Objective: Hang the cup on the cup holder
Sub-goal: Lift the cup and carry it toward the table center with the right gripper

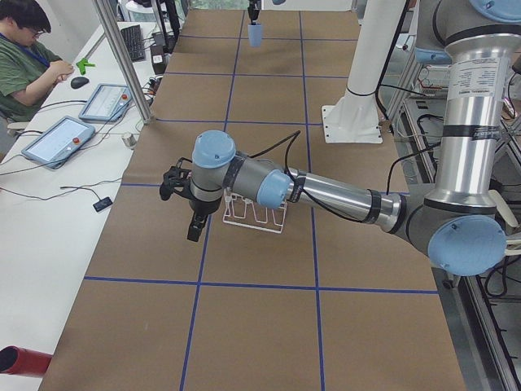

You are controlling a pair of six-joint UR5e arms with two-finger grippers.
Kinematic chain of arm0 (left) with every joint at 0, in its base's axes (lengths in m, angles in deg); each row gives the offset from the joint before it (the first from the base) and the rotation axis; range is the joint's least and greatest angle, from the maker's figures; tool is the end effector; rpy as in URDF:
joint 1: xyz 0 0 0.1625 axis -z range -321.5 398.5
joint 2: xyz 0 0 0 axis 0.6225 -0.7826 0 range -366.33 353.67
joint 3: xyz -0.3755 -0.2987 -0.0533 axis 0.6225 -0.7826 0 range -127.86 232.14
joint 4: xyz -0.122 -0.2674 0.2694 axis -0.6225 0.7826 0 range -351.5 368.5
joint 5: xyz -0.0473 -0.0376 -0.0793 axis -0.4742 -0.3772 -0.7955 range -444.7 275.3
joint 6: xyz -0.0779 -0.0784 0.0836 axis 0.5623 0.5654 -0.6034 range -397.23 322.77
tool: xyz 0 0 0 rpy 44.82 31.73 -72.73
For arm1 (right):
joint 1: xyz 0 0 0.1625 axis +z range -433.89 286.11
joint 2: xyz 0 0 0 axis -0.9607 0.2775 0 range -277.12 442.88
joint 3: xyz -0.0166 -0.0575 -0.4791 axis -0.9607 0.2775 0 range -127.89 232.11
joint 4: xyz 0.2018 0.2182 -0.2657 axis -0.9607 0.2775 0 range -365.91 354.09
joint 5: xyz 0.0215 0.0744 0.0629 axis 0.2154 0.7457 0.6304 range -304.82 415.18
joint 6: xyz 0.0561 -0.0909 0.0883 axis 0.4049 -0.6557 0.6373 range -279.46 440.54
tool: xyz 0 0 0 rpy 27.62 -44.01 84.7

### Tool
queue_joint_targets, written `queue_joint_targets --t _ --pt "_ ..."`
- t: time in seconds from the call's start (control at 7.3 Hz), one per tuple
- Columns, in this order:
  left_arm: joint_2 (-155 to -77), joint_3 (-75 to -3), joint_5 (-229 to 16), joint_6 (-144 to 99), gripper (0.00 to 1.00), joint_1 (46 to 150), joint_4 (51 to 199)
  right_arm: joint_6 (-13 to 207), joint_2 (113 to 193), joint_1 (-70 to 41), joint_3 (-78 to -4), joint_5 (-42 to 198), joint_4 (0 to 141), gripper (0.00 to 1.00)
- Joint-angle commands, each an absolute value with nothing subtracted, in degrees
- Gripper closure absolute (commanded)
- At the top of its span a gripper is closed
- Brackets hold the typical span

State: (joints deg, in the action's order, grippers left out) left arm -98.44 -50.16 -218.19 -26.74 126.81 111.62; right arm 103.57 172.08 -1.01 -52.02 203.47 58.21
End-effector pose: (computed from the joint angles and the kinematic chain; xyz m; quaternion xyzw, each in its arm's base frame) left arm -0.0227 -0.5174 0.5945 0.1815 0.3813 0.0187 0.9063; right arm -0.1303 -0.4756 0.5384 0.1293 -0.5333 -0.1274 0.8262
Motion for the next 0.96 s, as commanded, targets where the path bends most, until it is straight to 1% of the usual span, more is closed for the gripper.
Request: queue_joint_targets --t 0.0,0.14,0.68,0.82 --pt "-98.5 -49.9 -218.0 -19.1 0.01 124.8 122.4 123.8 170.9 -1.1 -52.0 202.0 42.7 1.0" --pt "-98.5 -50.0 -218.3 -15.4 0.01 124.8 127.2 132.6 170.5 -1.1 -52.1 202.1 36.4 1.0" --pt "-98.5 -50.3 -225.8 13.9 0.01 123.1 153.8 164.7 169.3 -2.4 -52.3 202.5 9.5 1.0" --pt "-98.6 -50.1 -226.0 21.7 0.01 121.0 161.4 169.5 168.4 -3.3 -52.3 202.1 4.7 1.0"
